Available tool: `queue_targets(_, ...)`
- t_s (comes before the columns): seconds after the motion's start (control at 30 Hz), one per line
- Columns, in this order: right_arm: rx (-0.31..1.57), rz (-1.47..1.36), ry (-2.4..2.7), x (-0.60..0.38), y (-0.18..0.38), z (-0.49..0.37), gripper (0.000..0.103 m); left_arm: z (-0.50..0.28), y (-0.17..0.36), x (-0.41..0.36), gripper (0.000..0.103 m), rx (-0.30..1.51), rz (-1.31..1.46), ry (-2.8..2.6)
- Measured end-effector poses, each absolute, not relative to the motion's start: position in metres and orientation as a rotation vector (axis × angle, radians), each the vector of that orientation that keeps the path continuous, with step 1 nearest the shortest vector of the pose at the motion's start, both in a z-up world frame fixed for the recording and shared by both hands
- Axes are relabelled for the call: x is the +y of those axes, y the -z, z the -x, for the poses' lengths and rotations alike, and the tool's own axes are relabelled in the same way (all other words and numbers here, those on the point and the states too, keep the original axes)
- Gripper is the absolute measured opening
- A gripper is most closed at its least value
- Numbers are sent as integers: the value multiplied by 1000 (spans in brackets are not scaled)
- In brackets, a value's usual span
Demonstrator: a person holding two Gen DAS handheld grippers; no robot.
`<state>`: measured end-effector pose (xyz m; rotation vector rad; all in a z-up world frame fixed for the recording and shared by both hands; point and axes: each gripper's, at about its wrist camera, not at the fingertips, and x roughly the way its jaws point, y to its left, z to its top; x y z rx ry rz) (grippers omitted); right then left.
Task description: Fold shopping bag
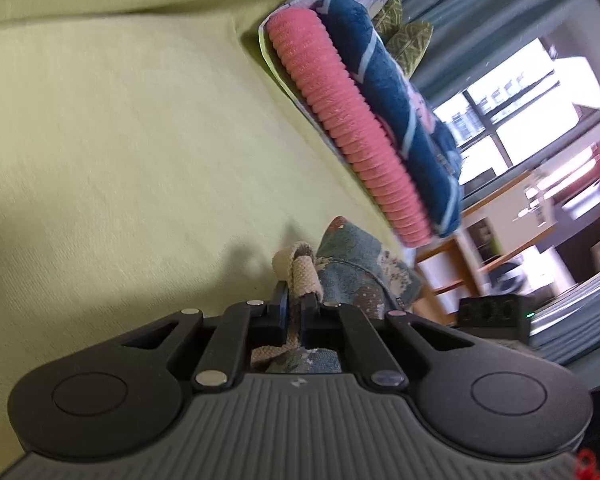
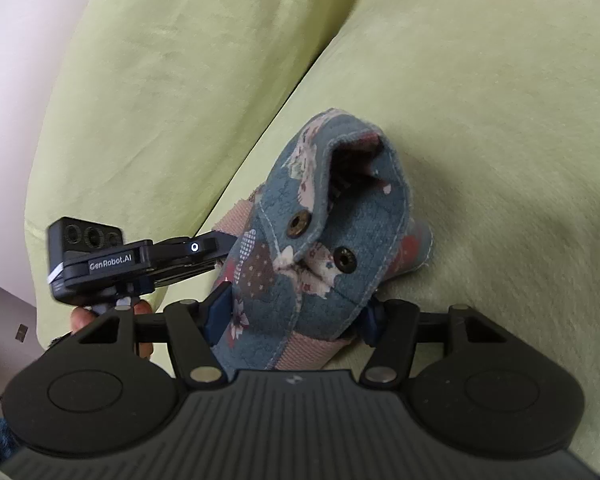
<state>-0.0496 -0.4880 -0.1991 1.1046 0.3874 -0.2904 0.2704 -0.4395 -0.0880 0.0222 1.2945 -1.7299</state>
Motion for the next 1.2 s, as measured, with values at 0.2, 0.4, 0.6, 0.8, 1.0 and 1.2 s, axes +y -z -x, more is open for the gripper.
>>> queue_targets(0.2,397,-1114,280,-492,198,49,56,-285,105,-443,4,1403,83,1737)
queue_targets(0.4,406,-1111,256,-493,197,51,57,-288,106,-430,12,1370,136,1813)
queue_targets(0.6,417,-1129,224,-499,197,51,56,-285,100,-424,28,1298,151,1907)
queue_targets(0.8,444,-1165,210,-508,196,45,56,-245,61,-422,29,965,-247,1959)
queue_targets(1.0,468,-1183,198,-515,195,37,55,-183,33,-412,37,622,-709,1901)
queue_targets(1.2,493,-1197,178,-522,194,29,54,-151,33,-397,42,439,-944,1847)
